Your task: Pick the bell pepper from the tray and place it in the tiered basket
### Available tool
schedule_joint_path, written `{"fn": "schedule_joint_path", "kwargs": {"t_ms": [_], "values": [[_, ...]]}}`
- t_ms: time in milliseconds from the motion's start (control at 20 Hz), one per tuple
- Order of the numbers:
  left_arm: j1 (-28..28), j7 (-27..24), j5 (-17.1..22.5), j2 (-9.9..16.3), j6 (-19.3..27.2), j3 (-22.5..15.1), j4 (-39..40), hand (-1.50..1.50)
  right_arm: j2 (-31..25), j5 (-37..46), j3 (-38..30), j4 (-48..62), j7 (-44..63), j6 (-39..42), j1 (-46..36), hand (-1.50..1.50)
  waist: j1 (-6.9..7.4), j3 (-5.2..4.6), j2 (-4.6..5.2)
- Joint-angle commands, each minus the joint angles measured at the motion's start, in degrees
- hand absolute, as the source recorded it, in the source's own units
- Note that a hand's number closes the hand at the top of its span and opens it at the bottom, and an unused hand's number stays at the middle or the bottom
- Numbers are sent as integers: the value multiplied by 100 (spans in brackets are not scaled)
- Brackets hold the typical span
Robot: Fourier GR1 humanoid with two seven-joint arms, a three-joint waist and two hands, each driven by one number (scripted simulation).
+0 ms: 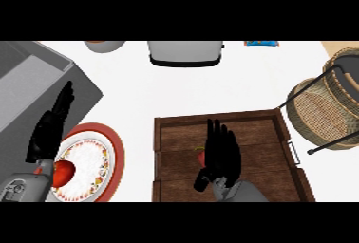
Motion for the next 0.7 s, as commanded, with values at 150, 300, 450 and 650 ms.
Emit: {"fn": "schedule_joint_path", "kwargs": {"t_ms": [150,300,450,650], "values": [[-202,-50,9,45,-307,271,205,0,41,-756,170,763,-153,207,-191,150,-4,-1,11],[-181,231,-129,-103,-132,135,-39,0,35,96,612,924,-174,405,-262,150,-13,-1,4],[-176,109,-329,-340,-170,211,91,0,40,-13,460,431,35,437,-206,150,-26,0,-3],[-120,197,-191,-176,-356,419,-66,0,41,-354,175,346,-295,-273,-36,150,-22,1,-4]]}}
